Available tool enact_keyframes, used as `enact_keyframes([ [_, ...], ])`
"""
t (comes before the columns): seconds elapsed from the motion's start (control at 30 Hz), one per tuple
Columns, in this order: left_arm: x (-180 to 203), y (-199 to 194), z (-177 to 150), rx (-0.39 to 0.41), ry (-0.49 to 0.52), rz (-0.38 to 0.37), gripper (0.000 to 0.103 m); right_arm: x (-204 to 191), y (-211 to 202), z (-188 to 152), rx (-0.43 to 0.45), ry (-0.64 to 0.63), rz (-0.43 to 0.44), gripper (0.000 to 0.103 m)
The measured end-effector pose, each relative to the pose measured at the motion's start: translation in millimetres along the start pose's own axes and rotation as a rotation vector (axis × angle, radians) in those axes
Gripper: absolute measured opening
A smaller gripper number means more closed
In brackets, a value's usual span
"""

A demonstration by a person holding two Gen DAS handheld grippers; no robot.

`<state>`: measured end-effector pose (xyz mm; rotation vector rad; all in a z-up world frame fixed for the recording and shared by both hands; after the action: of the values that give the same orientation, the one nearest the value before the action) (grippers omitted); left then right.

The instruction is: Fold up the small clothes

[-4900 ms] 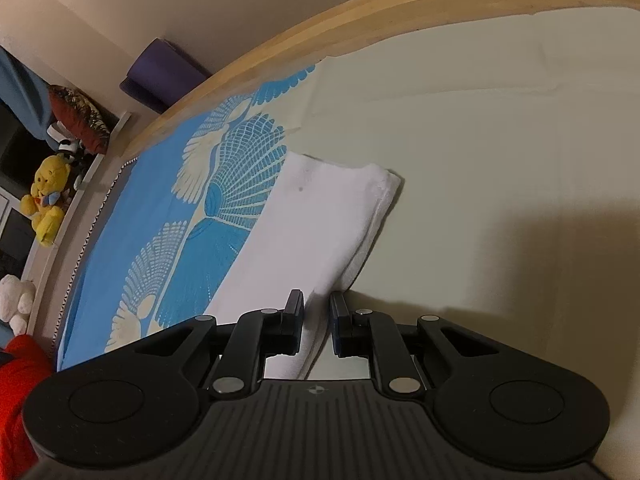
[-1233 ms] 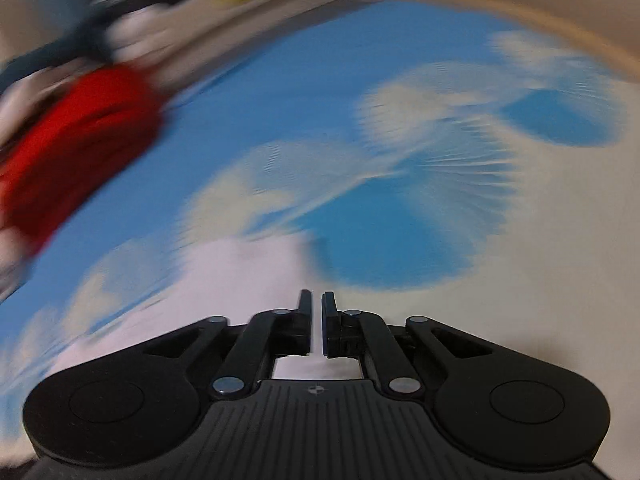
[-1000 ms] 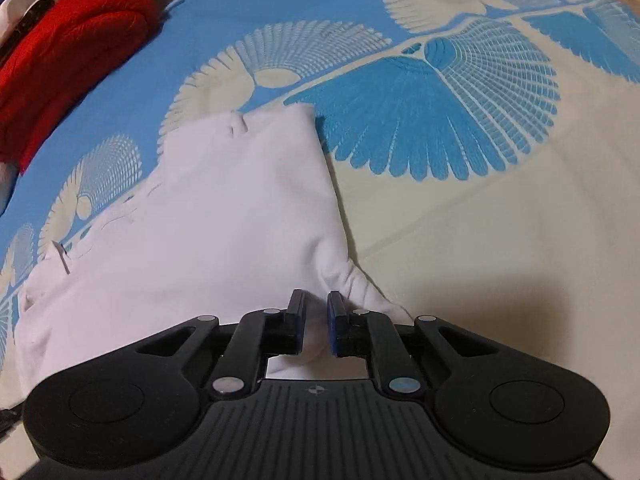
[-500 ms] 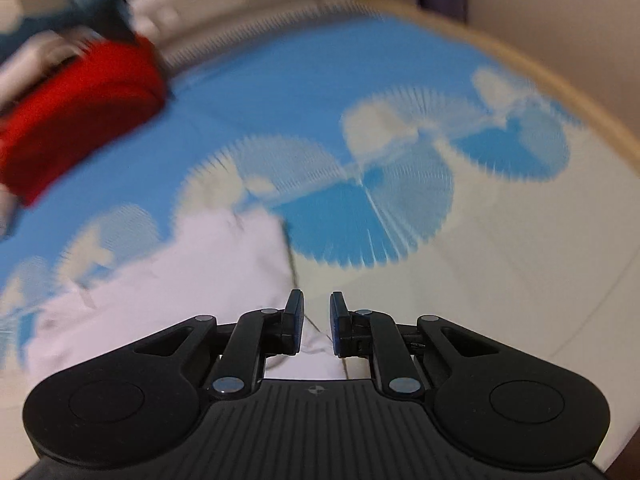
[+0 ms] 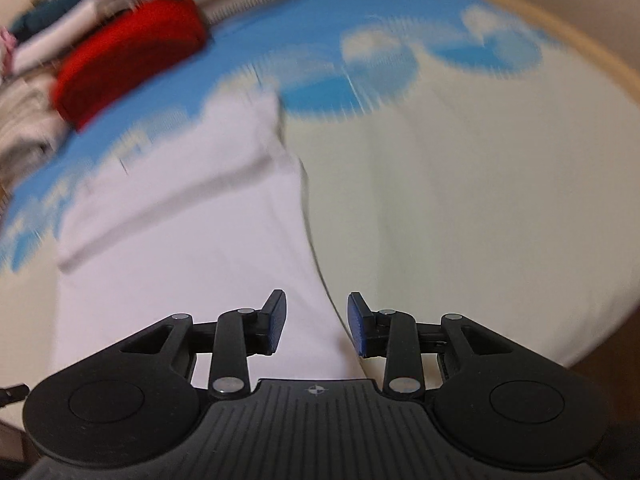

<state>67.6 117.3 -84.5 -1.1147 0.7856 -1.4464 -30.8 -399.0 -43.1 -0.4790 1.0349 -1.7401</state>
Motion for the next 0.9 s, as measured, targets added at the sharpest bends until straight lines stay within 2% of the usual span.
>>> enact_keyframes([
  [0.07,-4.2,5.2,-0.5,-0.012,0.001,0.019,0.038,6.2,12.4,-10.2,-0.049,-0.002,-0.047,0.035],
  [0.1,-6.5,7.5,0.5,-0.014,-0.005,0.019,0.043,10.1,15.7,-10.7,-0.066,0.021,-0.057,0.035],
  [0.13,-7.5,8.7,0.4,-0.015,-0.008,0.018,0.044,13.2,18.9,-9.8,-0.072,0.039,-0.049,0.035],
  [0.27,-7.9,14.2,-2.0,-0.042,0.003,0.035,0.044,14.8,28.0,-14.0,-0.114,0.05,-0.059,0.037],
  [0.4,-5.9,24.3,-9.2,-0.08,0.037,0.076,0.044,4.6,36.9,-22.8,-0.165,-0.012,-0.067,0.037],
  [0.6,2.0,28.2,-11.2,-0.078,0.089,0.101,0.044,-8.9,42.1,-27.9,-0.162,-0.098,-0.114,0.038],
  [0.67,3.9,27.9,-12.1,-0.073,0.112,0.102,0.036,-14.5,42.4,-29.5,-0.156,-0.13,-0.122,0.038],
  [0.7,4.8,27.3,-12.3,-0.071,0.122,0.092,0.022,-17.0,42.4,-30.3,-0.156,-0.142,-0.119,0.038],
  [0.73,6.0,26.7,-12.2,-0.071,0.127,0.08,0.009,-17.0,41.1,-30.7,-0.152,-0.147,-0.114,0.031],
  [0.77,7.6,26.2,-12.8,-0.071,0.131,0.069,0.006,-18.7,40.3,-30.9,-0.15,-0.151,-0.099,0.024],
  [0.8,9.0,24.5,-13.1,-0.066,0.141,0.069,0.005,-13.1,32.9,-34.8,-0.146,-0.149,-0.077,0.004],
  [0.9,13.9,11.8,-13.3,-0.028,0.144,0.057,0.005,-10.3,18.8,-27.6,-0.073,-0.129,-0.031,0.005],
])
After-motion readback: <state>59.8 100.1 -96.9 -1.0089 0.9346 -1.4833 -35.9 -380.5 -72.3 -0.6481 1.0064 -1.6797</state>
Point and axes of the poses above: each gripper's, at about its wrist camera, not at the fingertips, and y roughly the way its jaws point, x to its right, z to its top, the point moved 2 cm from there along y, roughly the way its jaws point, and after that the axes turned 1 degree about -z, right-handed, at the moved point
